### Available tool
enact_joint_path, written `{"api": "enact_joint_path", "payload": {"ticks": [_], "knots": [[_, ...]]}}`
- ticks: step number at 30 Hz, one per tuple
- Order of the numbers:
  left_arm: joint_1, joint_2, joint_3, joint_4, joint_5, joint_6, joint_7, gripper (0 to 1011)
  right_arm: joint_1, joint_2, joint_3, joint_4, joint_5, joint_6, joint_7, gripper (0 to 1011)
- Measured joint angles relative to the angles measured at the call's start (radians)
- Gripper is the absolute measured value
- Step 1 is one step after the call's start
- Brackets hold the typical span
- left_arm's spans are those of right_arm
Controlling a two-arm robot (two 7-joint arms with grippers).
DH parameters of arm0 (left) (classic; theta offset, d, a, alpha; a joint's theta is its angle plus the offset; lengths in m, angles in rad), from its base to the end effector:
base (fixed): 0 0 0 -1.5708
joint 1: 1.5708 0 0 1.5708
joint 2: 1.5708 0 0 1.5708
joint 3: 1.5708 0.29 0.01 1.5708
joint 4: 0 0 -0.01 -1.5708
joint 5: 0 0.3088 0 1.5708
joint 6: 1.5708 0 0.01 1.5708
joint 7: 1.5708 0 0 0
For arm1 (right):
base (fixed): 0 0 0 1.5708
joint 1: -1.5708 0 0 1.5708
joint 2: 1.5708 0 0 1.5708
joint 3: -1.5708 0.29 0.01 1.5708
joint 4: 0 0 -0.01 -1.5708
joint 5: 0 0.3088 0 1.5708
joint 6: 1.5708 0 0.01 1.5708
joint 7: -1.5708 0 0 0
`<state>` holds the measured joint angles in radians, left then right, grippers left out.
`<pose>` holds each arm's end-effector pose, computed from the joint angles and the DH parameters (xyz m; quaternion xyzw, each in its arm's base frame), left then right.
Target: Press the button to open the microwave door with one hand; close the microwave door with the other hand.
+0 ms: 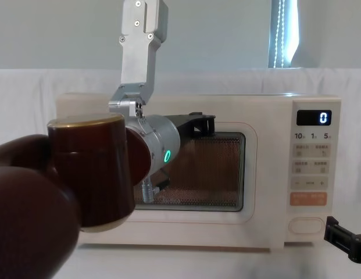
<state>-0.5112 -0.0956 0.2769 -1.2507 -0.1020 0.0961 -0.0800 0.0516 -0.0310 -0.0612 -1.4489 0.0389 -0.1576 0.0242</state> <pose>0.4505 -0.1225 -0.1954 -0.0537 -0.0131 0.5578 0.8281 0.3416 0.0303 -0.3191 0.0551 -0.0069 -0.6767 0.7341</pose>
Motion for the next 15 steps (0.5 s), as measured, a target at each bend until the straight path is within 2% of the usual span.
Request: {"api": "enact_joint_path", "payload": {"ticks": [15], "knots": [[-0.015,-0.018,-0.008,0.027,0.018,-0.005,0.008,0,0.0,0.0,0.0,0.0,0.0,0.0,0.0,1000]]}}
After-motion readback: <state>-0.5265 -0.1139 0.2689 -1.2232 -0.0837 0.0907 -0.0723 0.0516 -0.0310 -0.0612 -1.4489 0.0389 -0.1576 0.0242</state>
